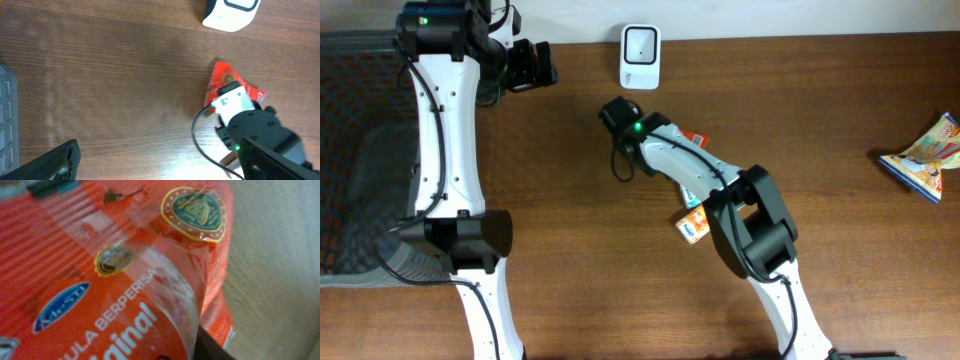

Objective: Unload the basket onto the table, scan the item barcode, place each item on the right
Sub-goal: 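Lift the red chip bag up to the white scanner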

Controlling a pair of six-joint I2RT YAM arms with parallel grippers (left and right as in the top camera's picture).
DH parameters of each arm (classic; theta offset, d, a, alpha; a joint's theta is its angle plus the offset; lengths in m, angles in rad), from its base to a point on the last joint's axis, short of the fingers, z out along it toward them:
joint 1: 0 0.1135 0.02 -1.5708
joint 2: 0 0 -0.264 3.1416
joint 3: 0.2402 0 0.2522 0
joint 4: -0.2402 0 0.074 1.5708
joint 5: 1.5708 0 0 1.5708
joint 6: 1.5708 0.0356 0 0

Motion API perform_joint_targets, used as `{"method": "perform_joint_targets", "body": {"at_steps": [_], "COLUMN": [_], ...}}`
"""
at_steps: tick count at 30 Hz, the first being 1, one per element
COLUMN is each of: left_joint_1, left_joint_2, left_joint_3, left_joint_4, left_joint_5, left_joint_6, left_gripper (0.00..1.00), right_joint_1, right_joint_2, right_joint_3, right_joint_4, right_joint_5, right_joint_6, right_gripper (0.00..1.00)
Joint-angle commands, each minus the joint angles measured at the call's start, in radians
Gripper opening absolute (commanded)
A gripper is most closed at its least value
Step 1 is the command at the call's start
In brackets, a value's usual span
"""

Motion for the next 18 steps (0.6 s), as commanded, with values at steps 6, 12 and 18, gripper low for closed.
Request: {"method": "perform_joint_targets", "body": {"at_steps": [6, 12, 18], "left_joint_1": [0.003, 0.003, 0.003], "left_joint_2": [-0.007, -0.007, -0.007], "left_joint_3": [0.003, 0.003, 0.003], "left_joint_4": [0.002, 0.002, 0.002], "left_joint_5": [0.000, 0.000, 0.000], "left_joint_6": [-0.008, -0.008, -0.008], "left_gripper": [0.99, 0.99, 0.99], "right_joint_1": [-0.144, -0.370, -0.428], "right_joint_2": [-0.014, 0.058, 0.012], "right_joint_3": [0.447, 0.254, 0.166], "right_joint_4": [-0.360, -0.238, -0.240], "right_joint_5": [-0.781, -1.635, -0.997], "right_joint_6": [0.058, 0.103, 0.401], "right_gripper": [0.04, 0.04, 0.57]}}
